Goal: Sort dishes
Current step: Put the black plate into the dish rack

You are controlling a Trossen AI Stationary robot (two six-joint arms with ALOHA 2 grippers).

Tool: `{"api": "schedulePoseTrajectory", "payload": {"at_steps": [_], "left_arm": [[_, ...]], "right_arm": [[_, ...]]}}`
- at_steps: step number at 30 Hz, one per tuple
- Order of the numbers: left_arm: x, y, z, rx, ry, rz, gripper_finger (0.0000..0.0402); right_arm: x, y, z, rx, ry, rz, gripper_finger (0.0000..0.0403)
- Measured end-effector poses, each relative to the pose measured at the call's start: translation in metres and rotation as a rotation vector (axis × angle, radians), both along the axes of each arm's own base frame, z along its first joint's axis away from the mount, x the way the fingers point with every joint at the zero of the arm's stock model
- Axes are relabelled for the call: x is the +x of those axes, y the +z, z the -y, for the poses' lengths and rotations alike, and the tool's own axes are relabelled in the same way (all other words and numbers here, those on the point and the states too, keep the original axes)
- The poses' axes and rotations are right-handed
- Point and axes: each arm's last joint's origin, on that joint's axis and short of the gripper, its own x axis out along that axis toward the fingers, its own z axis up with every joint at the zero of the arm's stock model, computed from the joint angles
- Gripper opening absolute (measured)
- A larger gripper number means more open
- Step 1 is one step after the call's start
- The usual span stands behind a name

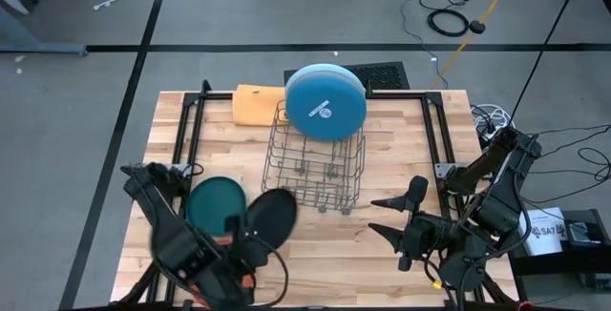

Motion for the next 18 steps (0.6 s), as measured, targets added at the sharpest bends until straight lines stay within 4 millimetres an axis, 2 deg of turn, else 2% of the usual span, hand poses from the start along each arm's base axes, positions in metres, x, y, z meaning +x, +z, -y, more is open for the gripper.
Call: {"api": "schedulePoseTrajectory", "payload": {"at_steps": [4,6,10,13,18], "left_arm": [[0.010,0.046,-0.012,0.159,-0.176,0.327,0.0000],[0.016,0.065,-0.025,0.243,-0.270,0.470,0.0000],[0.035,0.101,-0.078,0.339,-0.287,0.631,0.0000],[0.053,0.108,-0.123,0.311,-0.303,0.635,0.0000],[0.077,0.098,-0.195,0.106,-0.396,0.578,0.0000]], "right_arm": [[0.000,0.000,0.000,0.000,0.000,0.000,0.0228],[0.000,0.000,0.000,0.002,0.000,0.002,0.0228],[0.000,0.000,0.000,0.003,0.001,0.004,0.0228],[-0.001,0.000,-0.002,0.003,0.006,0.004,0.0228],[-0.005,0.000,-0.005,-0.003,0.026,0.001,0.0228]]}}
